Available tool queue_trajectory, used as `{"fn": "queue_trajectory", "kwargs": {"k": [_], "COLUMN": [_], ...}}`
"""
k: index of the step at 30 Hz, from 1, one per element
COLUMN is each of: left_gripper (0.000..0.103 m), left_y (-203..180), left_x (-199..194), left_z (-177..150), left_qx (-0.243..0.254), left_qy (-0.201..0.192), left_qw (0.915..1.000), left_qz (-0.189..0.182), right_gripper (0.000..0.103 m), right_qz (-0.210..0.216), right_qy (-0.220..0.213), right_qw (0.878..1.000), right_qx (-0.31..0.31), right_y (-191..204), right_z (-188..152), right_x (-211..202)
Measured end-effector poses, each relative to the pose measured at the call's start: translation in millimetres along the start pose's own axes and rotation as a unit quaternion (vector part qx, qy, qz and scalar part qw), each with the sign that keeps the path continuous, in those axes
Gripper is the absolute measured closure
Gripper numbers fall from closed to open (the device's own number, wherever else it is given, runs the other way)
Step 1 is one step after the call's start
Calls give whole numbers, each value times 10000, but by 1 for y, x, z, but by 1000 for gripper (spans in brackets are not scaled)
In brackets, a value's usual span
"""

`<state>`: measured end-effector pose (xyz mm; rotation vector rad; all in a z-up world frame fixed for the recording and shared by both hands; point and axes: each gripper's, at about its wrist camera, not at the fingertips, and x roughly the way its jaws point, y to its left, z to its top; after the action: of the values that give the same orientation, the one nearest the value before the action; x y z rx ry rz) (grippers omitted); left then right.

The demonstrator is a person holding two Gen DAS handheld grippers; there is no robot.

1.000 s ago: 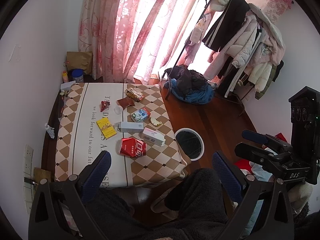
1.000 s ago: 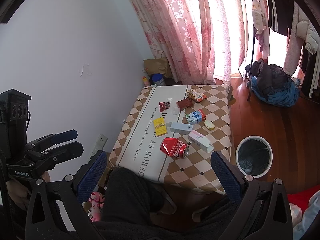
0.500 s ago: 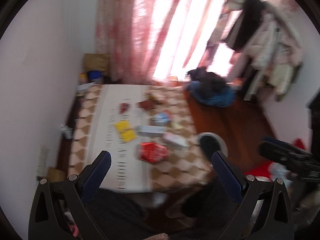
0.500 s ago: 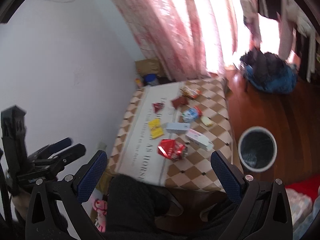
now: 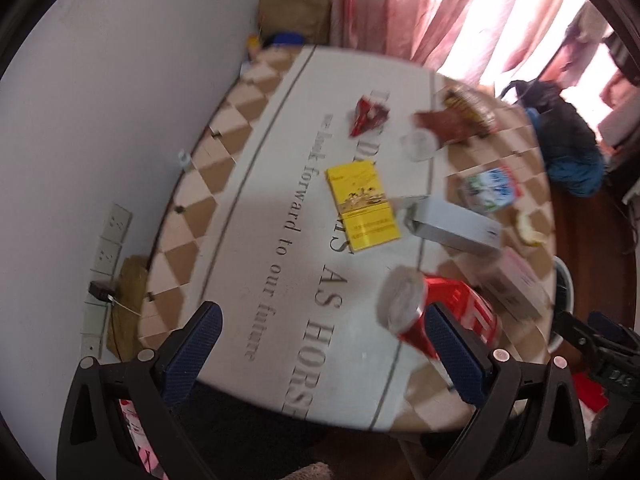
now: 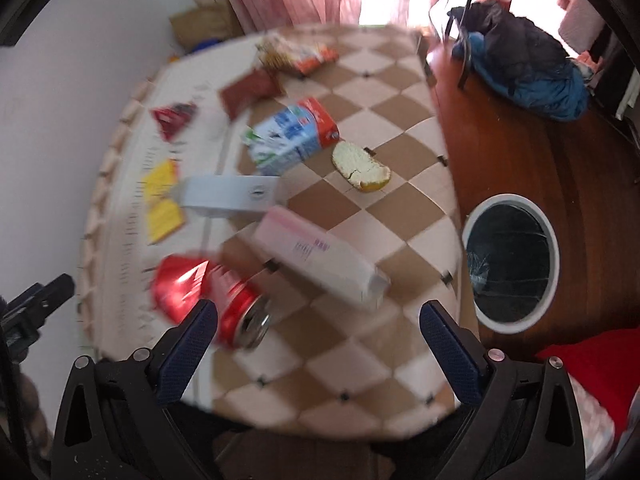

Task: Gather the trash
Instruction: 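Grasp the yellow cigarette pack with left tool while right tool grasps pink box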

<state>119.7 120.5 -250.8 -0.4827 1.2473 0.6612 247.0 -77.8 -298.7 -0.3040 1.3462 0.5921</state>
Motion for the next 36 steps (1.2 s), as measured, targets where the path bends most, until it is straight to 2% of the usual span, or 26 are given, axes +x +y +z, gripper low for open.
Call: {"fn": "queue_trajectory", "kwargs": {"k": [5, 6, 8, 9, 12, 14, 15, 16, 17, 19, 24, 32, 36], "left_gripper": [0, 0, 0, 1, 5, 8, 14, 24, 29, 51, 51, 51, 47], "left_y": [-13, -16, -20, -21, -27, -30, -30, -31, -31, -32, -31, 4, 14], "left_x": [63, 75, 92, 98, 116, 123, 125, 126, 128, 132, 121, 94, 91], "left_z": [30, 35, 44, 47, 55, 59, 60, 62, 63, 63, 46, -36, -45], "left_qx": [-63, -80, -104, -115, -153, -162, -169, -173, -171, -139, 187, 697, 690], "left_qy": [580, 709, 852, 902, 1000, 998, 985, 963, 960, 966, 788, 1049, 1018], "left_qw": [9982, 9972, 9956, 9951, 9937, 9938, 9940, 9943, 9946, 9948, 9966, 9920, 9924], "left_qz": [-149, -231, -364, -382, -483, -462, -452, -411, -358, -276, -137, -78, -94], "right_gripper": [21, 32, 41, 48, 55, 57, 57, 57, 57, 57, 59, 60, 59], "right_qz": [-307, -170, -213, -155, -135, -199, -212, -206, -195, -160, -207, 94, 122], "right_qy": [459, 524, 652, 671, 660, 700, 701, 670, 672, 752, 842, 1032, 990], "right_qw": [9975, 9970, 9955, 9955, 9967, 9972, 9973, 9975, 9975, 9969, 9961, 9942, 9948], "right_qx": [-432, -535, -649, -649, -455, -143, 23, 88, 98, 149, 157, 299, 222], "right_y": [10, 14, 20, 22, 21, 14, 10, 8, 6, 4, -2, -8, 1], "right_z": [30, 34, 38, 39, 39, 38, 37, 36, 36, 34, 21, -24, -33], "right_x": [55, 63, 72, 74, 75, 74, 73, 72, 70, 73, 73, 63, 64]}}
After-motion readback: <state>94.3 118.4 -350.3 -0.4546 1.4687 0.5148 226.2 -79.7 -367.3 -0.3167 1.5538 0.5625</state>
